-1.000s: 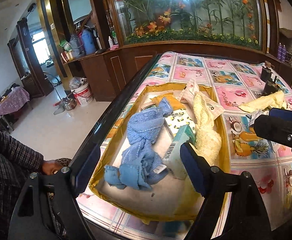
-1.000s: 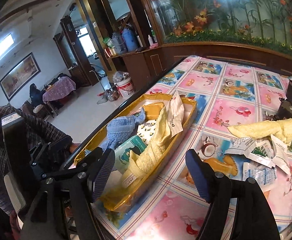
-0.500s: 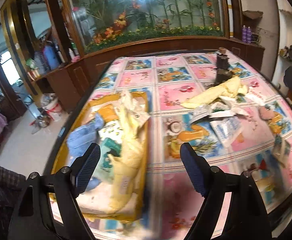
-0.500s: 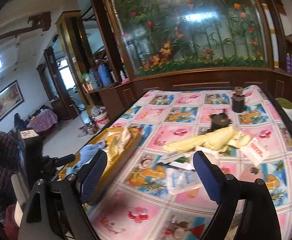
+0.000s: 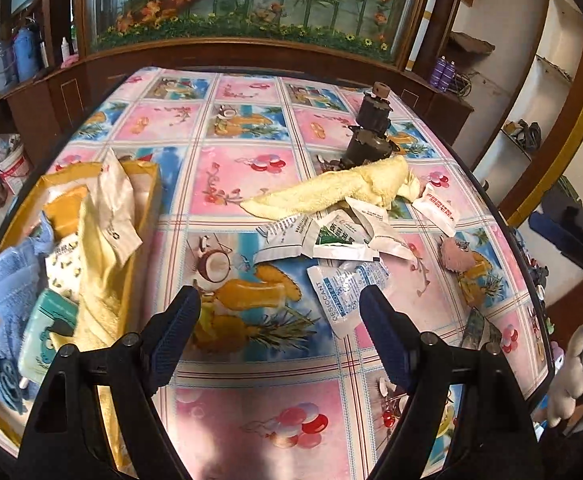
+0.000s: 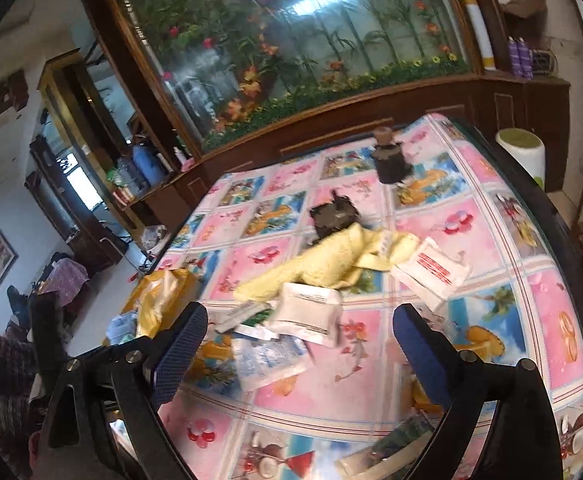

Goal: Organize soft objects
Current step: 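Grasp the white medicine packet with the left tool while the right tool grasps the pink plush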

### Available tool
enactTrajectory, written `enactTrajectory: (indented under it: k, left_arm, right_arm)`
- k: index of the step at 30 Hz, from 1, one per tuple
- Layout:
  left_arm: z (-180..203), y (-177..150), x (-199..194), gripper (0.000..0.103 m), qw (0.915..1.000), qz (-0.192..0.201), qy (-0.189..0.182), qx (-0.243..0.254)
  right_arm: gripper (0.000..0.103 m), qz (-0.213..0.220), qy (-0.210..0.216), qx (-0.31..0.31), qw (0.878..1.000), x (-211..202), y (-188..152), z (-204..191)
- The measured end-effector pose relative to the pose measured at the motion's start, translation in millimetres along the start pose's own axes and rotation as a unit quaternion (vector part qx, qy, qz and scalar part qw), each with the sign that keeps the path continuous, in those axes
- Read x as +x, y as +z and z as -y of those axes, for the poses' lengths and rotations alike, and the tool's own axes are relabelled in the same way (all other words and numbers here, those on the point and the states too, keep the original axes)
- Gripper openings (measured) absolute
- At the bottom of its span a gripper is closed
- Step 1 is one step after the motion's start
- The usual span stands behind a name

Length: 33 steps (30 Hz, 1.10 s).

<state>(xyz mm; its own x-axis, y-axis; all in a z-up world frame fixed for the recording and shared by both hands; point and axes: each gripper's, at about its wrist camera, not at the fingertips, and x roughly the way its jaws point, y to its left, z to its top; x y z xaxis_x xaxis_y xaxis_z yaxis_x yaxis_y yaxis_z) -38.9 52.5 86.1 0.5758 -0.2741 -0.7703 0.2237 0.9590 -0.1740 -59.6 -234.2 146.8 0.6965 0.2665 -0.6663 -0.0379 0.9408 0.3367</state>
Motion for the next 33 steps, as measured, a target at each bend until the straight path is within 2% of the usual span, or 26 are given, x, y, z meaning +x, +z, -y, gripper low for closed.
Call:
enactTrajectory:
  k: [3,5,10,13,14,15,16,20,23,26,29,30,31,33]
  left_arm:
    - [-7,1,9,0.082,0.9998,-0.002,-0.013,-0.018]
    - [-11,1,15,0.082,0.9993,0.000,-0.022,-0.028]
    - [0,3,33,0.082,0.9989,-0.017,-0.041,-0.015]
    - [9,15,38,0.082,0.9994,-0.013,-0.032,0.007]
    - [12,22,40,0.082,0.9995,-0.008,-0.026,0.018]
    - [13,29,43,0.082,0.9993,-0.004,-0.021,0.029]
    - [15,36,46,0.082,0.9991,0.000,-0.015,0.040]
    - [23,58,66,0.082,0.9970,-0.004,-0.008,0.077]
    - [22,56,78,0.082,0.9970,-0.010,-0.001,0.077]
    - [15,50,98,0.082,0.9982,-0.029,0.013,0.050]
    - [19,39,115,0.081,0.9962,-0.055,0.022,0.063]
    - [20,34,115,0.063,0.9960,-0.063,0.006,0.063]
    - [18,31,111,0.041,0.9959,-0.069,-0.020,0.055]
    - [13,23,98,0.040,0.9945,-0.083,-0.050,0.040]
  right_arm:
    - [0.096,-0.022,-0.056,0.034,0.998,17,-6,43]
    - [0.096,-0.036,-0.079,0.044,0.995,26,-9,63]
    - [0.096,-0.089,-0.097,0.035,0.991,71,-18,74]
    - [0.088,-0.105,-0.107,0.031,0.988,95,-23,76]
    - [0.072,-0.093,-0.117,0.015,0.989,96,-24,71]
    - [0.047,-0.096,-0.115,0.009,0.989,98,-24,69]
    - [0.042,-0.092,-0.111,0.005,0.990,98,-25,68]
    - [0.042,-0.077,-0.092,0.019,0.993,93,-27,74]
    - [0.043,-0.076,-0.086,0.017,0.993,92,-27,75]
    - [0.045,-0.076,-0.092,0.007,0.993,95,-26,70]
    - [0.045,-0.077,-0.094,0.003,0.993,95,-26,69]
    - [0.045,-0.077,-0.092,0.005,0.993,94,-26,70]
    - [0.045,-0.076,-0.090,0.007,0.993,94,-26,71]
    - [0.045,-0.076,-0.088,0.009,0.993,94,-26,72]
